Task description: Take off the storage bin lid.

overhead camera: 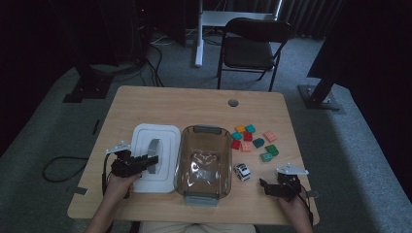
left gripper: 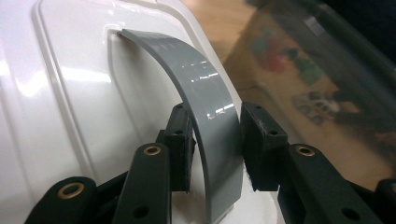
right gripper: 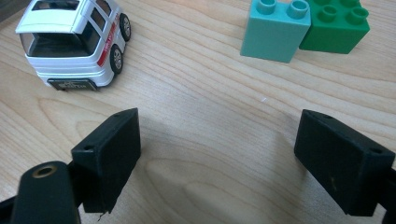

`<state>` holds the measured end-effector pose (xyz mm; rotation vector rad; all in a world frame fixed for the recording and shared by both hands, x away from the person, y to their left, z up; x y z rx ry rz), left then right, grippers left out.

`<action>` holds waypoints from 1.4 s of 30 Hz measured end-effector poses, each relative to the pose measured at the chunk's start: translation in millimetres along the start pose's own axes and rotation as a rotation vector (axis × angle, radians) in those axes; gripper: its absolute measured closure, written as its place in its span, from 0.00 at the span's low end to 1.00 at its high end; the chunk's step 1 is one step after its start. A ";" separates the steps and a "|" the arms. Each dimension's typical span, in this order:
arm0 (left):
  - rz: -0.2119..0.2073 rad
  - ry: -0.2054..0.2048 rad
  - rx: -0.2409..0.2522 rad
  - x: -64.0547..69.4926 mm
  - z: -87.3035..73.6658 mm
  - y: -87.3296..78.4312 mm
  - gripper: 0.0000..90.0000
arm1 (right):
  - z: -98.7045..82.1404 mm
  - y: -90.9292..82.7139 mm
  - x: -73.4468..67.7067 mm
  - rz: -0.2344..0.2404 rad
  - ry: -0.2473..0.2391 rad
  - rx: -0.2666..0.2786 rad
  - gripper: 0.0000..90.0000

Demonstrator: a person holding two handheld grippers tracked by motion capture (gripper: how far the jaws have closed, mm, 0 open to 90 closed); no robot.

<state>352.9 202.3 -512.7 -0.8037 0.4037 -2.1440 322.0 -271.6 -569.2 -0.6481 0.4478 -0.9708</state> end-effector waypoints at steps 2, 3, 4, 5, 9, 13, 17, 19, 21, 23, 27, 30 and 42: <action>0.006 -0.004 -0.007 -2.2 -1.5 2.9 0.74 | 0.0 0.0 0.1 0.000 -0.001 0.000 0.16; 0.012 -0.007 -0.025 -5.6 -4.4 9.0 0.75 | 0.0 0.0 0.1 0.000 -0.001 0.000 0.16; 0.012 -0.007 -0.025 -5.6 -4.4 9.0 0.75 | 0.0 0.0 0.1 0.000 -0.001 0.000 0.16; 0.013 -0.016 -0.032 -7.3 -5.4 12.0 0.75 | 0.0 0.0 0.0 0.000 0.000 0.000 0.16; 0.001 -0.052 -0.044 -12.0 -7.5 21.4 0.74 | 0.0 0.0 0.0 0.000 0.000 0.000 0.16; 0.055 -0.050 -0.062 -18.9 -12.5 30.4 0.71 | 0.0 0.0 0.0 0.000 0.000 0.000 0.16; 0.096 -0.004 -0.052 -16.5 -14.2 31.1 0.68 | 0.0 0.0 0.0 0.000 0.000 0.000 0.16; 0.126 0.037 -0.037 -12.9 -12.7 29.1 0.60 | 0.0 0.0 0.0 0.000 0.000 0.000 0.16; 0.156 0.057 -0.031 -10.9 -10.2 26.0 0.55 | 0.0 0.0 0.0 0.000 0.000 0.000 0.16; 0.169 0.054 -0.035 -10.6 -9.4 24.2 0.52 | 0.0 0.0 0.0 0.000 0.000 0.000 0.16; 0.169 0.048 -0.031 -10.1 -10.3 20.2 0.47 | 0.0 0.0 0.0 0.000 0.000 0.000 0.16; 0.185 0.058 -0.012 -9.4 -8.4 15.2 0.44 | 0.0 0.0 0.0 0.000 0.000 0.000 0.16; 0.227 0.128 -0.019 2.5 -7.9 13.5 0.01 | 0.0 0.0 0.1 0.000 -0.001 0.000 0.16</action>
Point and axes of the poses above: each handheld gripper's, and its own axes: y roughly forward along the jaws, z roughly out of its top, x roughly to its right, the point moved 6 cm from there along y, roughly forward along the jaws, and after that the axes turned 5 degrees about z, right-handed, at the moved point
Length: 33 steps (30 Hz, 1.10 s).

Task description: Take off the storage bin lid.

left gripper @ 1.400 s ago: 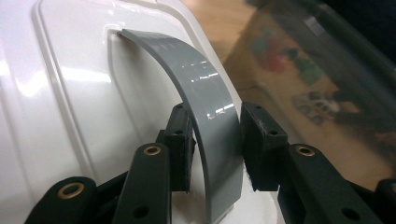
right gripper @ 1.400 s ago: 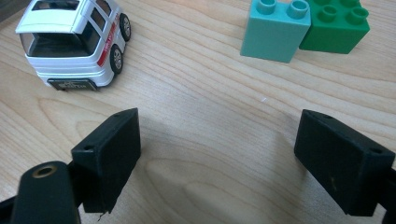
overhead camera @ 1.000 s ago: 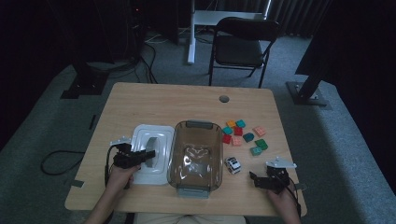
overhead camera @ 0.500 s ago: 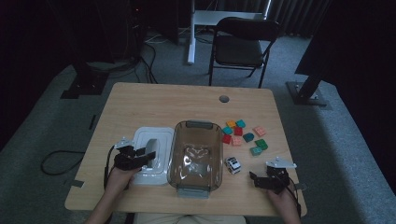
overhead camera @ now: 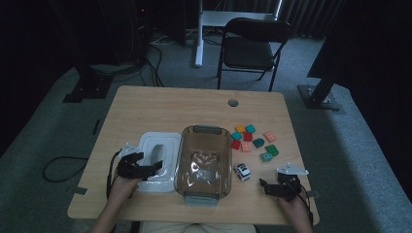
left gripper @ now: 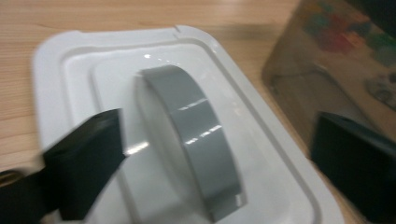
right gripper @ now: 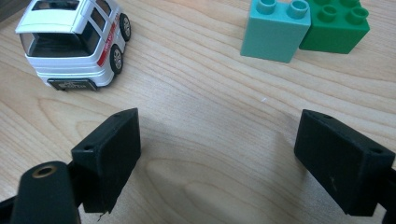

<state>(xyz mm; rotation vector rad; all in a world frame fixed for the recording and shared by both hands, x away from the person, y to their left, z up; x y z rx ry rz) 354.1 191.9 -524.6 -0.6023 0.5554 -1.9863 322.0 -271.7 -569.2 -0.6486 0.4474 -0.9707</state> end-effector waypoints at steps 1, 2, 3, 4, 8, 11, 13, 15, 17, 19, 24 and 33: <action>0.003 0.012 -0.002 1.8 -0.5 0.5 0.01 | 0.0 0.0 0.0 0.000 0.000 0.000 0.16; 0.008 0.017 -0.004 3.6 -0.8 0.4 0.01 | 0.0 0.0 -0.1 0.000 0.001 0.000 0.16; 0.010 0.027 -0.004 5.8 -1.1 0.5 0.01 | 0.0 0.0 0.0 0.000 0.000 0.000 0.16; 0.014 0.034 -0.006 8.1 -1.7 0.8 0.01 | 0.0 0.0 0.0 0.000 0.000 0.000 0.16; 0.033 0.065 -0.012 17.6 -4.4 3.3 0.00 | 0.0 0.0 -0.1 0.000 0.001 0.000 0.16; 0.034 0.086 -0.018 24.2 -5.0 4.7 0.00 | 0.0 0.0 -0.1 0.000 0.001 0.001 0.16; 0.038 0.102 -0.024 29.4 -5.4 6.2 0.00 | 0.1 0.0 0.0 0.000 0.001 0.001 0.16; 0.039 0.120 -0.021 35.1 -5.7 7.9 0.00 | 0.1 0.1 -0.1 0.001 0.001 0.001 0.16; 0.041 0.146 -0.023 40.9 -5.7 10.1 0.00 | 0.0 0.0 0.0 0.000 0.001 0.000 0.16; 0.042 0.157 -0.026 45.1 -4.4 11.8 0.00 | 0.1 0.1 -0.1 0.000 0.002 0.001 0.16; 0.028 0.175 -0.026 54.6 -0.6 14.8 0.00 | 0.0 0.0 0.0 0.000 0.001 0.001 0.16; 0.005 0.180 -0.051 62.0 -2.8 21.9 0.00 | 0.0 0.0 0.0 0.000 0.001 0.001 0.16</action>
Point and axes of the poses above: each handheld gripper's, and its own axes: y roughly forward along the jaws, z roughly out of its top, x roughly to its right, the point moved 6 cm from there along y, roughly forward along the jaws, and after that the axes turned 5 degrees about z, right-handed, at the moved point
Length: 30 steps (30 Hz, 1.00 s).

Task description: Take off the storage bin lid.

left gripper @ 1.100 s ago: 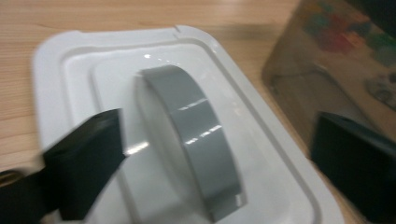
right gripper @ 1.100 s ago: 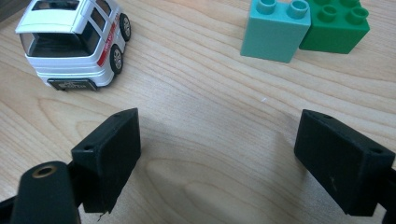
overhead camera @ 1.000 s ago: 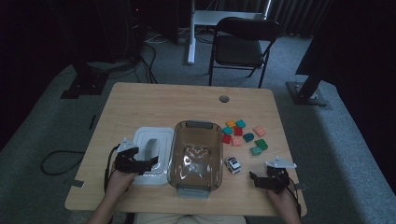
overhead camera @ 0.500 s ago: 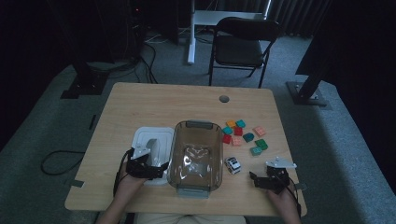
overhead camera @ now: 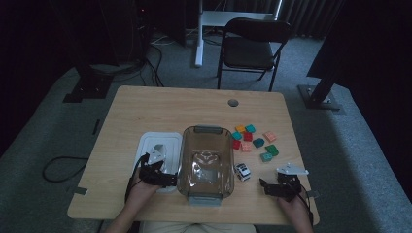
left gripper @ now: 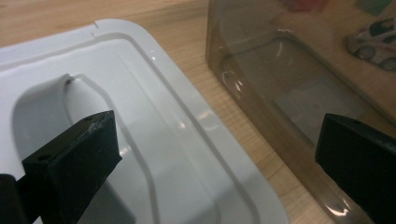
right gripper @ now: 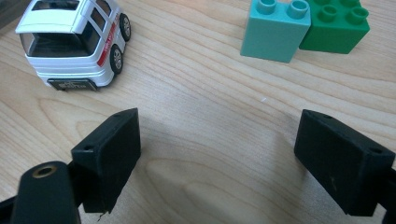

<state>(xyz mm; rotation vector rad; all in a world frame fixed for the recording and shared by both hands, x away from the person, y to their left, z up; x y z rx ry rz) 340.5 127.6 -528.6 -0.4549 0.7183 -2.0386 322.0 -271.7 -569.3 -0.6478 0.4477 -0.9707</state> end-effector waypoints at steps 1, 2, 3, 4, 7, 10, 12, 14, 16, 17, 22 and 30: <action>0.000 0.003 -0.001 0.8 0.1 0.9 0.00 | 0.0 0.0 0.0 0.000 0.000 0.000 0.16; 0.000 0.003 -0.001 0.8 0.1 0.9 0.00 | 0.0 0.0 0.0 0.000 0.000 0.000 0.16; -0.003 0.005 -0.004 1.9 0.4 1.1 0.00 | 0.0 0.0 0.0 0.000 0.000 0.000 0.16; -0.002 0.009 -0.002 2.4 1.2 0.6 0.00 | 0.0 0.0 0.0 0.000 0.000 0.000 0.16; -0.016 0.000 0.001 1.1 4.2 -4.8 0.00 | 0.0 0.0 0.0 0.000 0.000 0.000 0.16; -0.004 -0.006 0.021 -7.8 9.7 -17.9 0.01 | 0.0 0.0 0.0 0.000 0.000 0.000 0.16; 0.012 -0.023 0.032 -17.8 12.9 -26.2 0.01 | 0.0 0.0 0.0 0.000 0.000 0.000 0.16; 0.034 -0.054 0.050 -31.5 15.0 -32.7 0.01 | 0.0 0.0 0.0 0.000 0.000 0.000 0.16; 0.029 -0.089 0.073 -45.4 15.1 -38.6 0.01 | 0.0 0.0 0.0 0.000 0.000 0.000 0.16; 0.031 -0.095 0.082 -52.1 14.3 -41.1 0.01 | 0.0 0.0 0.0 0.000 0.000 0.000 0.16; 0.132 -0.136 0.112 -88.8 4.5 -50.3 0.01 | 0.0 0.0 0.0 0.000 0.000 -0.001 0.16; 0.295 -0.215 0.090 -138.5 -24.1 -52.3 0.01 | 0.0 -0.1 0.0 0.000 0.000 -0.001 0.16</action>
Point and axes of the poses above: each handheld gripper's, and its own axes: y roughly forward along the jaws, z roughly out of its top, x roughly to its right, the point moved 6 cm from there along y, roughly forward along the jaws, and after that the axes turned 5 degrees about z, right-handed, at the moved point
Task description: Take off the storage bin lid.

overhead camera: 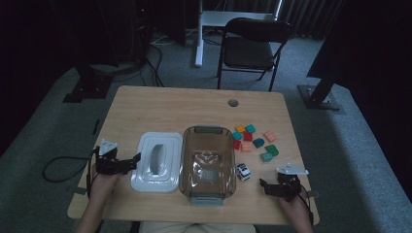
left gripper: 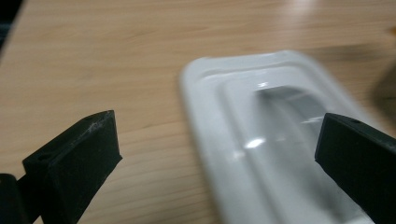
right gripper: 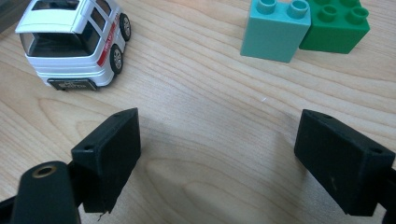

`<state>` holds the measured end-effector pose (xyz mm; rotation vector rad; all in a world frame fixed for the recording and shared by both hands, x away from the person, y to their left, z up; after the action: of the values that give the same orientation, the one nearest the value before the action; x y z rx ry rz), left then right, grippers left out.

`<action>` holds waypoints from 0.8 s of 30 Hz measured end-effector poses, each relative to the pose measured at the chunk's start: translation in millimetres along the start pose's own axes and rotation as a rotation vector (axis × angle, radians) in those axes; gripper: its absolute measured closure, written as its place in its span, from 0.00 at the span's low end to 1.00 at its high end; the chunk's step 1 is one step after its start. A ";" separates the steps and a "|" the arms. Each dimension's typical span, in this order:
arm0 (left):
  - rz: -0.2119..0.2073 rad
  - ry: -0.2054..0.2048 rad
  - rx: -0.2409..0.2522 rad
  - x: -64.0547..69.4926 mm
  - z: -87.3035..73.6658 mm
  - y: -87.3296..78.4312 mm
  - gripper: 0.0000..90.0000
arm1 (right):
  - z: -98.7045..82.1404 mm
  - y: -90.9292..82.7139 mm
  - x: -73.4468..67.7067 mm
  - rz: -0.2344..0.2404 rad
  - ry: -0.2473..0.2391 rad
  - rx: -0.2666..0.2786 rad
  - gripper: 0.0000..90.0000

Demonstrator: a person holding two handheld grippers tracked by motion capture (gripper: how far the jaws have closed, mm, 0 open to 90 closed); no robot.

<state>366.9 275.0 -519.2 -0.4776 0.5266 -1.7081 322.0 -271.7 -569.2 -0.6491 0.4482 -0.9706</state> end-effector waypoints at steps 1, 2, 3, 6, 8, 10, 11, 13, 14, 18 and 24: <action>0.013 -0.012 -0.001 -3.8 -1.9 1.6 0.01 | 0.0 0.0 0.0 0.000 0.000 0.000 0.16; 0.038 -0.030 -0.018 -10.1 -5.5 4.0 0.01 | 0.0 0.0 -0.1 0.000 0.001 0.000 0.16; 0.048 -0.042 -0.020 -13.1 -7.1 5.5 0.01 | 0.0 0.0 -0.1 0.000 0.001 0.000 0.16; 0.096 -0.076 -0.053 -22.0 -14.0 13.2 0.01 | 0.1 0.0 -0.1 0.000 0.002 0.001 0.16; 0.115 -0.078 -0.075 -24.2 -17.5 16.5 0.01 | 0.1 0.0 -0.1 0.000 0.002 0.001 0.16; 0.115 -0.075 -0.097 -24.8 -21.7 19.5 0.01 | 0.0 0.0 0.0 0.000 0.002 0.001 0.16; 0.122 -0.075 -0.103 -25.3 -22.9 20.1 0.01 | 0.0 0.0 0.0 0.000 0.002 0.001 0.16; 0.126 -0.071 -0.128 -25.9 -26.4 22.5 0.01 | 0.0 0.0 0.0 0.000 0.004 0.001 0.16; 0.132 -0.066 -0.136 -26.5 -27.7 23.2 0.01 | 0.0 0.0 0.0 -0.002 0.005 0.001 0.16; 0.164 -0.066 -0.158 -27.8 -31.2 28.2 0.01 | 0.0 -0.1 0.3 -0.005 0.007 0.002 0.16; 0.167 -0.067 -0.178 -28.7 -33.6 31.6 0.02 | 0.0 0.0 0.2 -0.005 0.008 0.002 0.16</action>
<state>378.1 300.7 -565.7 -0.6000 0.6553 -1.4879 322.1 -271.9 -569.2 -0.6447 0.4528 -0.9784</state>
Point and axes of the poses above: each handheld gripper's, and its own axes: y roughly forward along the jaws, z roughly out of its top, x roughly to its right, the point moved 6 cm from there along y, roughly forward along the jaws, and after that the axes turned 5 degrees about z, right-handed, at the moved point
